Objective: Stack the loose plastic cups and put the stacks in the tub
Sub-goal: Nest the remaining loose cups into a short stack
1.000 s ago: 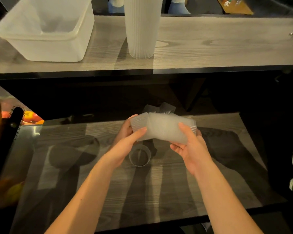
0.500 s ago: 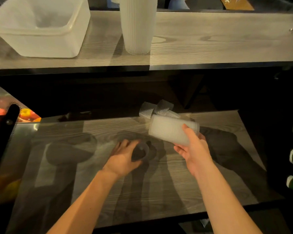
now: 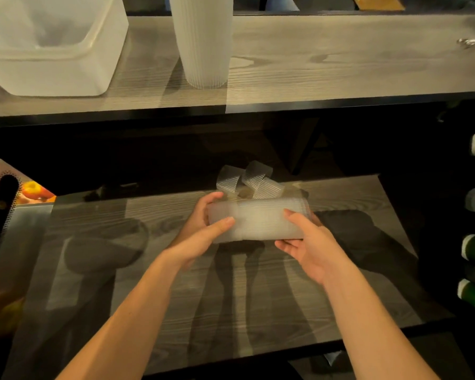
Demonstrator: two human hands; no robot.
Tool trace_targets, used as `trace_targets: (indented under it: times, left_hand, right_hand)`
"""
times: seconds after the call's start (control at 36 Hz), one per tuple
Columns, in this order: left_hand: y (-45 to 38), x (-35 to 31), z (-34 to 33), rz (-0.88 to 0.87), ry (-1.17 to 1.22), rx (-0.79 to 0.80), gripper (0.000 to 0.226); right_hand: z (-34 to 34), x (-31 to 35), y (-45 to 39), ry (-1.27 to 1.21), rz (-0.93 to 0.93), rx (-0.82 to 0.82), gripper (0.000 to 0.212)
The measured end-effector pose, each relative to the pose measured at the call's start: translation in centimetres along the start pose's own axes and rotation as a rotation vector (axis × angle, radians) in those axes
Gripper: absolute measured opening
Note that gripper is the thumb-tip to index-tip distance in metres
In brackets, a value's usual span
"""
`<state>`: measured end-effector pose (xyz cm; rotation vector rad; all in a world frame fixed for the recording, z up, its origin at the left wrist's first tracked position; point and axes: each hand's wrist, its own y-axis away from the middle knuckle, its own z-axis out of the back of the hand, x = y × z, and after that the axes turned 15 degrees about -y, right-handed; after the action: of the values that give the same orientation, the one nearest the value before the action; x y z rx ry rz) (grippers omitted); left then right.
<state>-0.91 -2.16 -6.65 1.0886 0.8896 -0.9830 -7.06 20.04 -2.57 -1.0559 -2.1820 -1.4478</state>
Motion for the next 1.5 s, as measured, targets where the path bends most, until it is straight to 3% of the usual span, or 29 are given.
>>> trace_targets:
  times: [0.06, 0.17, 0.25, 0.31, 0.39, 0.44, 0.53, 0.64, 0.78, 0.86, 0.97, 1.11, 1.17, 1.28, 1.36, 1.5]
  left_hand:
    - [-0.2, -0.3, -0.4, -0.010, 0.013, 0.023, 0.063]
    - [-1.5, -1.4, -2.2, -0.021, -0.189, 0.226, 0.053]
    - [-5.2, -2.8, -2.4, 0.054, -0.175, -0.161, 0.061]
    - [-8.2, -3.1, -1.6, 0.032, -0.596, -0.308, 0.061]
    - [-10.4, -3.1, -0.8, 0.012, -1.278, -0.038, 0.083]
    - [-10.9, -2.8, -0.7, -0.032, -1.441, 0.071, 0.084]
    - [-10.8, -2.8, -0.8, -0.041, -1.516, 0.039, 0.079]
    - [-10.3, -2.4, 0.0, 0.068, -1.327, 0.024, 0.073]
    - [-7.7, -2.7, 2.3, 0.119, -0.474, 0.169, 0.075]
    - [-6.1, -2.7, 2.7, 0.089, -0.161, 0.223, 0.055]
    - [-5.2, -2.5, 3.1, 0.111, -0.017, 0.281, 0.051]
    - [-5.2, -2.3, 2.4, 0.087, 0.101, 0.512, 0.091]
    - [-5.3, -2.4, 1.1, 0.077, 0.153, 0.454, 0.088]
    - [-5.4, -2.9, -2.9, 0.093, 0.197, 0.188, 0.065]
    - [-5.2, -3.8, -5.3, 0.103, 0.261, 0.044, 0.038]
    - [-5.5, -4.1, -5.4, -0.005, -0.017, 0.081, 0.030]
  right_hand:
    - [0.5, 0.2, 0.1, -0.054, -0.047, 0.006, 0.047]
    - [0.6, -0.6, 0.3, -0.045, -0.043, -0.020, 0.049]
    - [0.6, -0.9, 0.1, -0.141, 0.007, -0.082, 0.050]
    - [0.7, -1.0, 0.0, -0.174, 0.039, -0.109, 0.052]
    - [0.7, -0.9, 0.0, -0.186, 0.052, -0.122, 0.054]
    - [0.8, -0.6, 0.2, -0.179, 0.056, -0.114, 0.056]
    - [1.1, -0.1, 0.4, -0.171, 0.065, -0.098, 0.058]
    - [1.5, 0.5, 0.5, -0.186, 0.079, -0.104, 0.057]
    - [1.6, 1.5, 0.1, -0.234, 0.091, -0.122, 0.055]
    - [1.6, 2.1, -0.2, -0.209, 0.062, -0.094, 0.052]
    - [1.8, 2.8, -0.7, -0.112, -0.030, -0.022, 0.061]
    - [1.6, 2.9, -1.0, 0.015, -0.043, 0.000, 0.054]
    - [1.6, 2.8, -1.2, -0.026, 0.005, -0.053, 0.049]
    - [1.6, 2.4, -1.1, -0.091, 0.118, -0.138, 0.030]
    - [2.1, 2.3, -1.0, -0.064, 0.156, -0.166, 0.047]
    - [3.7, 3.8, -1.0, -0.001, 0.214, -0.165, 0.054]
